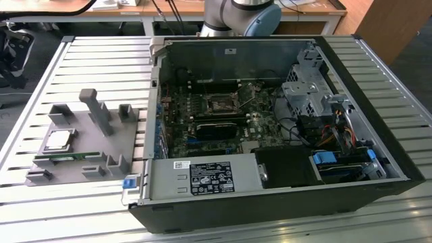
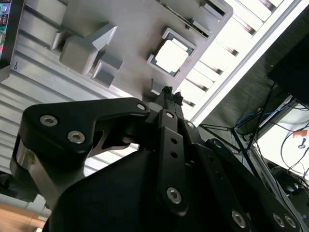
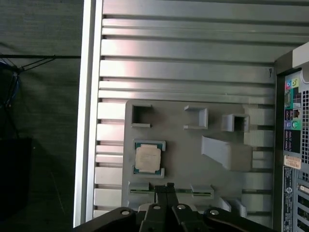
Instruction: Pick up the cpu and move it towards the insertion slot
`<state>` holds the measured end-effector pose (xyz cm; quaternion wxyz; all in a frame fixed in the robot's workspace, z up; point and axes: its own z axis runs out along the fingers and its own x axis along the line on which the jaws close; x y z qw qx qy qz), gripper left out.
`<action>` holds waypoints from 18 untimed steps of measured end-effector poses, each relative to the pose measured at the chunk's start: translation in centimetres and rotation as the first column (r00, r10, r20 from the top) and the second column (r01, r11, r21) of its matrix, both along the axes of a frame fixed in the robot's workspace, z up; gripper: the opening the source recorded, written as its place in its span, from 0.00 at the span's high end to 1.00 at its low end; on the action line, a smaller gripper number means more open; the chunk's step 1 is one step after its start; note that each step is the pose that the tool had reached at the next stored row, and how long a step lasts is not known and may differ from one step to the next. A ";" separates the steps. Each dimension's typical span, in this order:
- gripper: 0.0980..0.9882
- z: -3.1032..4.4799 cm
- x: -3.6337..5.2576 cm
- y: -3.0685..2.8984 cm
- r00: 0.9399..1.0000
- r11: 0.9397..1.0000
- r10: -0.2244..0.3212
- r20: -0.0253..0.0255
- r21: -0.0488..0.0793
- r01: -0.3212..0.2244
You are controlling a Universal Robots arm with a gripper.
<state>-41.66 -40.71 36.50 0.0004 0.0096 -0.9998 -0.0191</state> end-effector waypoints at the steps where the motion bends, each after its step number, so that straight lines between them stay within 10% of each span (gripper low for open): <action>1: 0.98 0.00 -0.04 -0.05 1.000 1.000 0.000 0.000 0.000 0.000; 12: 0.52 -0.59 -0.12 -0.24 1.000 1.000 0.000 0.000 0.000 0.000; 18: 0.52 -1.07 -0.12 -0.25 1.000 1.000 0.000 0.000 0.000 0.000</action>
